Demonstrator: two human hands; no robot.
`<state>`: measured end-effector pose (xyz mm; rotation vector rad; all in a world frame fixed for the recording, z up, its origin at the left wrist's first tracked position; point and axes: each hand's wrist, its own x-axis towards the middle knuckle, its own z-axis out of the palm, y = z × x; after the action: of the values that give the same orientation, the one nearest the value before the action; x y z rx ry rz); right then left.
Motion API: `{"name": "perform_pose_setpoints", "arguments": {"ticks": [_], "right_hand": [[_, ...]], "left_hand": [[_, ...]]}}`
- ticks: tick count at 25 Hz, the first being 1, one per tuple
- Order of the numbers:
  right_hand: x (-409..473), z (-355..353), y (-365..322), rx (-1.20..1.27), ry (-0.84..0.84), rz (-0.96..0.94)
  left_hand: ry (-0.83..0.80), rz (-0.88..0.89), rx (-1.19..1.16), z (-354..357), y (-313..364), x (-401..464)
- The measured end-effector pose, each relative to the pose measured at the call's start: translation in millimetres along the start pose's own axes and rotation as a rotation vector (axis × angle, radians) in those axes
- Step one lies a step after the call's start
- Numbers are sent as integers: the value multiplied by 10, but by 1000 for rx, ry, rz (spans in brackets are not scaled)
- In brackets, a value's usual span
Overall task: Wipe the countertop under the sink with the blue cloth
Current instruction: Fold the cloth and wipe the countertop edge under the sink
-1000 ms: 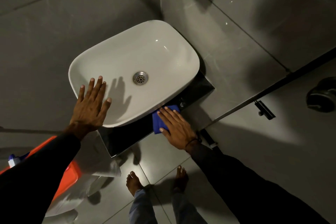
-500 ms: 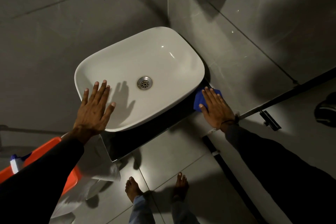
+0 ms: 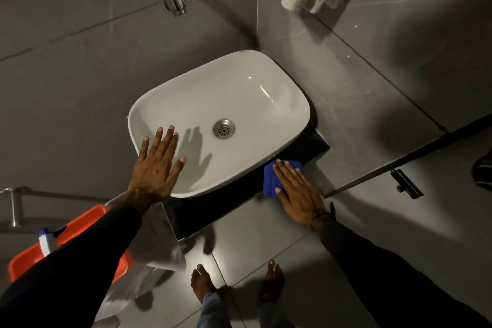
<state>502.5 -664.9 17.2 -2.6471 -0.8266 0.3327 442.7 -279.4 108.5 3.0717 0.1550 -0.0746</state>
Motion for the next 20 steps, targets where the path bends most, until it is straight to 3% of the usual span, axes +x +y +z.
{"name": "perform_pose_setpoints", "arguments": {"ticks": [5, 8, 15, 20], "right_hand": [[279, -423, 682, -68, 20, 264], [292, -384, 652, -94, 3, 300], [-14, 187, -509, 9, -30, 109], [-201, 643, -1577, 10, -64, -18]], "left_hand": [[20, 7, -20, 17, -15, 20], [21, 4, -22, 17, -16, 20], [50, 18, -14, 81, -32, 34], [93, 51, -130, 40, -58, -7]]}}
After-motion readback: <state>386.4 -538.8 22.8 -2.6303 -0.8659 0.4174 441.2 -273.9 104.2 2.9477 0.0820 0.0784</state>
